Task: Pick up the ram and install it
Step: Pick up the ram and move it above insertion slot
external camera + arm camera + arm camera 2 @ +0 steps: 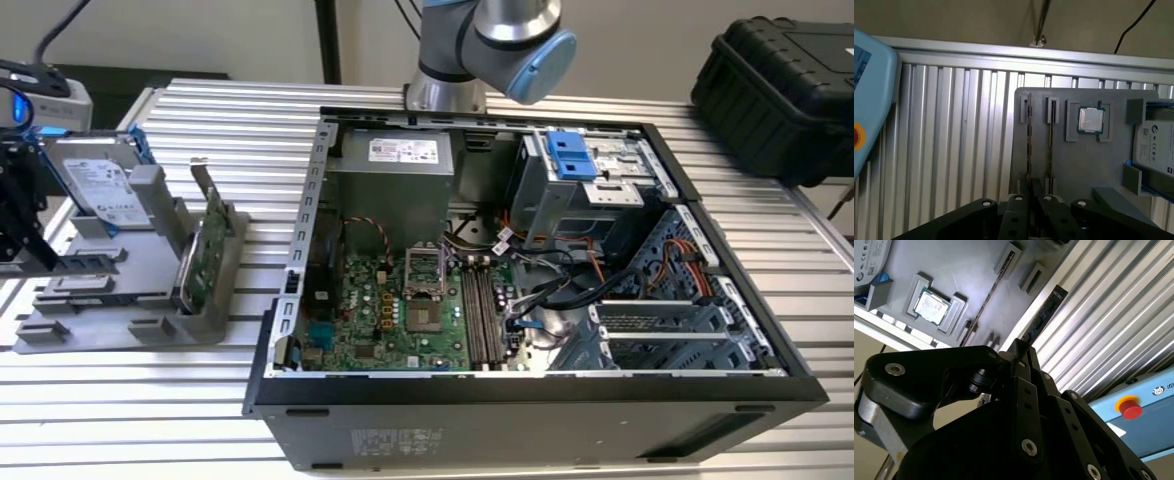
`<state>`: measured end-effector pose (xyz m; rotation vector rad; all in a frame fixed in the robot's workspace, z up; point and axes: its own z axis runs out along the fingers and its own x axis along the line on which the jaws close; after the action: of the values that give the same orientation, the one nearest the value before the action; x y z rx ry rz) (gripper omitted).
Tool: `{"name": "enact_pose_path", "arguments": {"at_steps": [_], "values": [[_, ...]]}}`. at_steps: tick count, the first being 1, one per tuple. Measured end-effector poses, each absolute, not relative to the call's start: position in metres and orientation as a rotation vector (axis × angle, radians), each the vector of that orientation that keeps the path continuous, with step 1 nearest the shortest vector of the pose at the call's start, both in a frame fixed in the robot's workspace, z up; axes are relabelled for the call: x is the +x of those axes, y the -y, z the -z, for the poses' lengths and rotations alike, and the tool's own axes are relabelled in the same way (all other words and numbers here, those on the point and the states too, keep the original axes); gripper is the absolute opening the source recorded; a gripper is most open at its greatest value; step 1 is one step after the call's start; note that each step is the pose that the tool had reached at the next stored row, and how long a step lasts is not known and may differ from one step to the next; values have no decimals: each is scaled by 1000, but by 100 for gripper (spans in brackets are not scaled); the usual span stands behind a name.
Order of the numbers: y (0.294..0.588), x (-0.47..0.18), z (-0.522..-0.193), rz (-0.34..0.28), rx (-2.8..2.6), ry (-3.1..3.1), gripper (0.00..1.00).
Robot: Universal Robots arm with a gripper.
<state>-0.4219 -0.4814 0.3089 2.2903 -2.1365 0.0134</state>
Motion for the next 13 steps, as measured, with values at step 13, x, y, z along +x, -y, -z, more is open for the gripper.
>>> {"name": "enact_pose_path", "arguments": {"at_steps": [13], "values": [[481, -422, -315, -13, 2290, 2136, 0]]}}
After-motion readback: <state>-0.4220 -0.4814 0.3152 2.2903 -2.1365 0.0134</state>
